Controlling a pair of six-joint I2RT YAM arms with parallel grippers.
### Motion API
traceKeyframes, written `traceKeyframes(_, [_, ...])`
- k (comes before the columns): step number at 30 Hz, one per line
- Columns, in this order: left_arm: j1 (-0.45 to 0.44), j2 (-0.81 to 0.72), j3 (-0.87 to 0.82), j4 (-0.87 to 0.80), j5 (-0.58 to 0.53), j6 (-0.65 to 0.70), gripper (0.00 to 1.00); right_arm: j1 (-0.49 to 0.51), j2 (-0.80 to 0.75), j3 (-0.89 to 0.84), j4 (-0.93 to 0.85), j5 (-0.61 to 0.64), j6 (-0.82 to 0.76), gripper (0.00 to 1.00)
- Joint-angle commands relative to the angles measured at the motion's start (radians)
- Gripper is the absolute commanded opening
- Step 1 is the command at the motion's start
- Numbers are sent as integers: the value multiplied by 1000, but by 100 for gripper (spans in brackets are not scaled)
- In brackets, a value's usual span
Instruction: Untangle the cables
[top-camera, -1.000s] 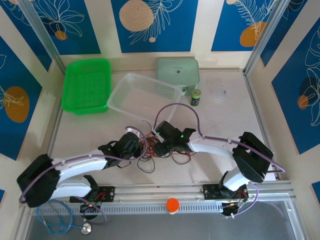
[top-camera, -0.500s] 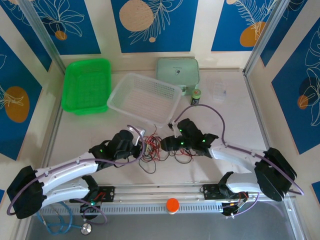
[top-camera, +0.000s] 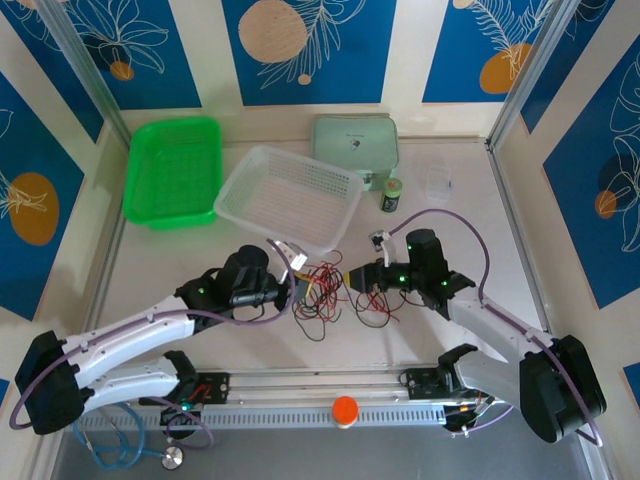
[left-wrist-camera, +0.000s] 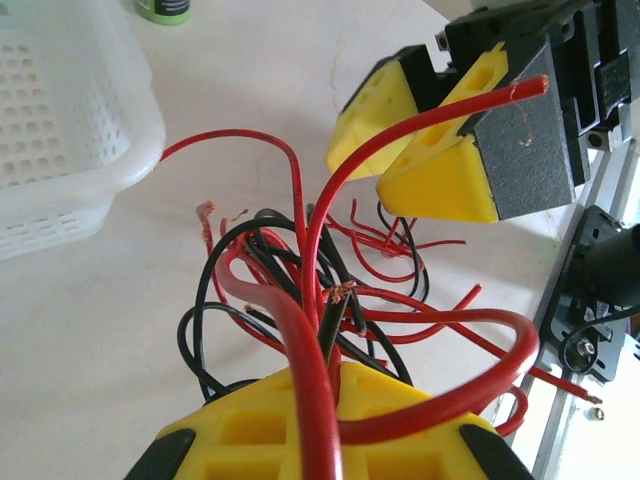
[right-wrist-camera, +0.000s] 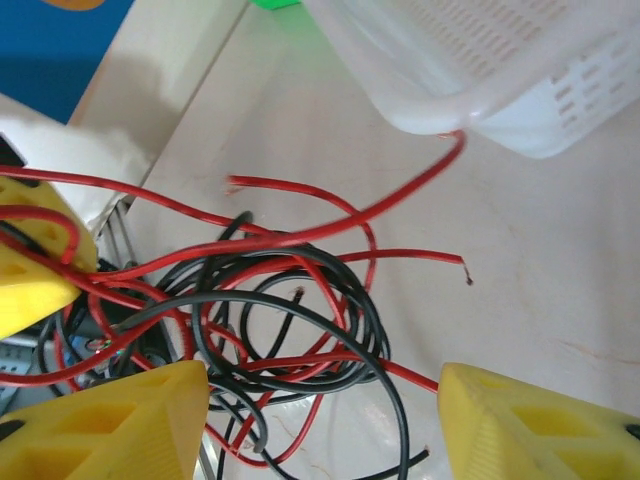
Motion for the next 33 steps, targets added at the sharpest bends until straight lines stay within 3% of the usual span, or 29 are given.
traceKeyframes(1, [-8,5,42,58,57,23,0,-14,33,4,26,-123,-73,62])
traceKeyframes(21, [-8,23,57,243,155,-31,0,3,194,20,181,-114,-31,61])
traceKeyframes(23, [-8,18,57,246,162,-34,0,3,204,26,198,-124,-21,54])
traceKeyframes(26, [-8,12,57,252,169,-38,0,5,213,45,206,-136,-8,34])
traceKeyframes(27, [-8,11,57,252,168,-39,0,5,212,51,200,-137,-5,26])
traceKeyframes(28, [-8,10,57,251,164,-39,0,5,210,59,187,-129,-2,6])
traceKeyframes(29, [-8,10,57,248,159,-38,0,5,206,65,169,-112,1,0])
traceKeyframes(33, [-8,-13,46,202,84,-29,0,4,156,74,75,-42,-10,0])
